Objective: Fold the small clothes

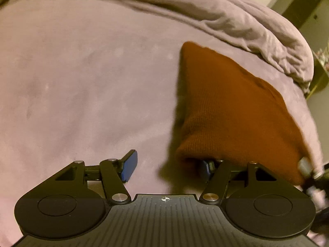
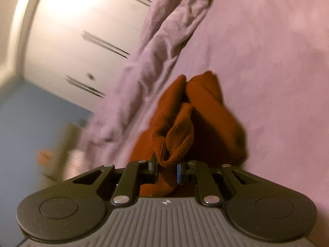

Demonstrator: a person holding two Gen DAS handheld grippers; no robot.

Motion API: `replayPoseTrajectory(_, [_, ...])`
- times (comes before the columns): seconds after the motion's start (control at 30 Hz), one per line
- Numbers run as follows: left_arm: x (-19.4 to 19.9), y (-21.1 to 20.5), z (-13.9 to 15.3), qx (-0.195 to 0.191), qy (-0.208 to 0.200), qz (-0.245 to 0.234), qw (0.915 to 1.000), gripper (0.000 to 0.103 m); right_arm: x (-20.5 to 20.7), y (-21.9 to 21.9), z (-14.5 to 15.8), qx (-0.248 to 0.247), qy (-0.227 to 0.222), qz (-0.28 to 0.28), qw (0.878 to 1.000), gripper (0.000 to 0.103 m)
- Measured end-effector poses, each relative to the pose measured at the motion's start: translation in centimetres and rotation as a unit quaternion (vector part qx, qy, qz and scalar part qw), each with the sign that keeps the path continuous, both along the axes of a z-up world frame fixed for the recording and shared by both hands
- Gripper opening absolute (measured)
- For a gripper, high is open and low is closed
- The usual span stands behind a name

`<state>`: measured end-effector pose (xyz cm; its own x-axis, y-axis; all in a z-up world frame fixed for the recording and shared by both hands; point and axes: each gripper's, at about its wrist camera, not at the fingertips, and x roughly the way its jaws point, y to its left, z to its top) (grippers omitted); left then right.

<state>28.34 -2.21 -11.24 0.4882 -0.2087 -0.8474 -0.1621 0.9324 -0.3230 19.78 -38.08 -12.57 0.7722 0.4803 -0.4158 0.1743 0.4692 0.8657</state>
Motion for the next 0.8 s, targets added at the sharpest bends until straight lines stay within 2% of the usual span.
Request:
replayPoseTrajectory(0.03, [-0.1,0.3,-0.1,-0.008,0.004,-0.001,1.0000,0.068,0.1,0.1,-0.3,-0.035,0.015,0.004,0.999,0.015])
replayPoseTrajectory(0.1, [-0.5,0.0,0.0,0.010,-0.002,-0.025,0.9996,0.073,0.4,0.8,-0.5,-0.126,0.038,0.030,0.991,0.022])
replayPoseTrajectory(0.13, [-0.8,0.0,0.2,0.026,-0.010,-0.037,0.9989,0.077,0.0,1.0,-0.3,-0.148,0.033,0.040,0.988,0.022])
replayPoseTrajectory(0.17, [-1.3,0.1,0.4,0.044,-0.019,-0.045,0.9978,0.084,-0.4,1.1,0.3,-0.162,0.026,0.045,0.985,0.026])
replayPoseTrajectory(0.2, [-1.7,0.4,0.5,0.054,-0.022,-0.049,0.9971,0.086,-0.8,1.1,0.9,-0.184,0.022,0.046,0.982,0.038])
replayPoseTrajectory(0.27, [-2.2,1.2,1.1,0.067,-0.018,-0.044,0.9966,0.084,-1.5,1.2,2.8,-0.254,0.005,0.038,0.967,0.044])
replayPoseTrajectory(0.37, [-2.6,2.4,2.5,0.084,-0.041,-0.026,0.9953,0.084,-1.4,2.1,5.4,-0.341,-0.035,0.033,0.939,0.044])
replayPoseTrajectory(0.47, [-0.9,2.2,3.9,0.077,-0.060,-0.020,0.9950,0.084,0.9,4.9,6.9,-0.400,-0.066,0.066,0.912,0.042])
replayPoseTrajectory(0.53, [1.0,1.1,4.5,0.069,-0.078,-0.025,0.9942,0.087,3.2,7.4,7.3,-0.424,-0.085,0.099,0.896,0.036])
replayPoseTrajectory(0.63, [4.3,-0.8,3.7,0.067,-0.085,-0.023,0.9938,0.088,6.9,11.1,7.3,-0.459,-0.107,0.136,0.872,0.026])
replayPoseTrajectory(0.73, [6.6,-2.4,2.1,0.051,-0.086,-0.028,0.9946,0.087,9.1,13.4,6.1,-0.525,-0.124,0.144,0.830,0.024])
replayPoseTrajectory(0.8, [7.5,-3.4,1.2,0.057,-0.094,-0.048,0.9928,0.090,10.4,13.5,4.3,-0.539,-0.100,0.159,0.821,0.024])
